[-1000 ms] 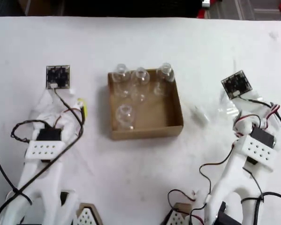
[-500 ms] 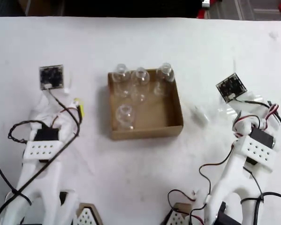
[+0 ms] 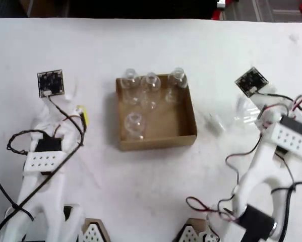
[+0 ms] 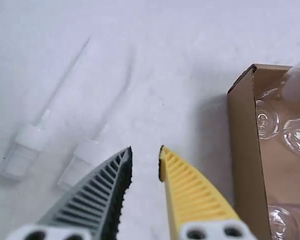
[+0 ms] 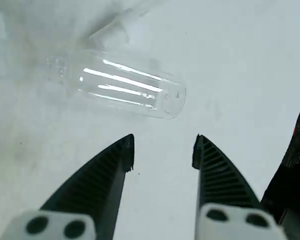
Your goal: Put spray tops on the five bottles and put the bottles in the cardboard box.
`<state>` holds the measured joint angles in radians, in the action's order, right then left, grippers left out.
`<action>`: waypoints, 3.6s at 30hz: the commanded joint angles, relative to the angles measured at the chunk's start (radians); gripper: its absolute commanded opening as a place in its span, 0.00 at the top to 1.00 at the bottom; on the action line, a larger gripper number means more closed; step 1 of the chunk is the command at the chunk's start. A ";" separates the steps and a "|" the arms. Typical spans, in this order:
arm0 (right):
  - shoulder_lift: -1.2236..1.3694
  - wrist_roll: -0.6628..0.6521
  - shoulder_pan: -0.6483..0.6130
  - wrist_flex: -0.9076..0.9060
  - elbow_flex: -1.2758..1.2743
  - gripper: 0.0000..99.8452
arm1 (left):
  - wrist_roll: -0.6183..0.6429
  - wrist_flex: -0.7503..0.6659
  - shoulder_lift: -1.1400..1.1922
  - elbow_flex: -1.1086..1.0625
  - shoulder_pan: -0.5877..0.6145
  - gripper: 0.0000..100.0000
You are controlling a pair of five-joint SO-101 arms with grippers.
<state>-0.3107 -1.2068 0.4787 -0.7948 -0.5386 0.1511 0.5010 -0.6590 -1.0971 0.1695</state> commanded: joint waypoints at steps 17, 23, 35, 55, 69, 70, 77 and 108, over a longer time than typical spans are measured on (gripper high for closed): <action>0.147 -0.611 -0.249 -0.380 0.173 0.83 | -0.060 -0.097 -0.022 -0.021 0.019 0.90; 0.294 -0.615 -0.223 -0.381 0.304 0.83 | -0.069 -0.114 -0.022 -0.028 0.015 0.90; 0.461 -0.870 -0.134 -0.377 0.413 0.83 | -0.071 -0.117 -0.022 -0.028 0.013 0.90; 0.624 -0.925 -0.137 -0.372 0.540 0.83 | -0.074 -0.121 -0.022 -0.023 0.013 0.90; 0.634 -0.927 -0.136 -0.341 0.535 0.83 | -0.074 -0.121 -0.022 -0.023 0.013 0.90; 0.634 -0.927 -0.136 -0.341 0.537 0.83 | -0.074 -0.121 -0.022 -0.023 0.013 0.90; 0.636 -0.927 -0.131 -0.341 0.532 0.83 | -0.074 -0.121 -0.022 -0.023 0.013 0.90; 0.651 -0.832 -0.130 -0.348 0.595 0.98 | -0.074 -0.121 -0.024 -0.023 0.012 0.90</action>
<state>0.4074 -2.1197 0.3529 -1.1477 0.0153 0.0882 0.4104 -0.6590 -1.1339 0.1788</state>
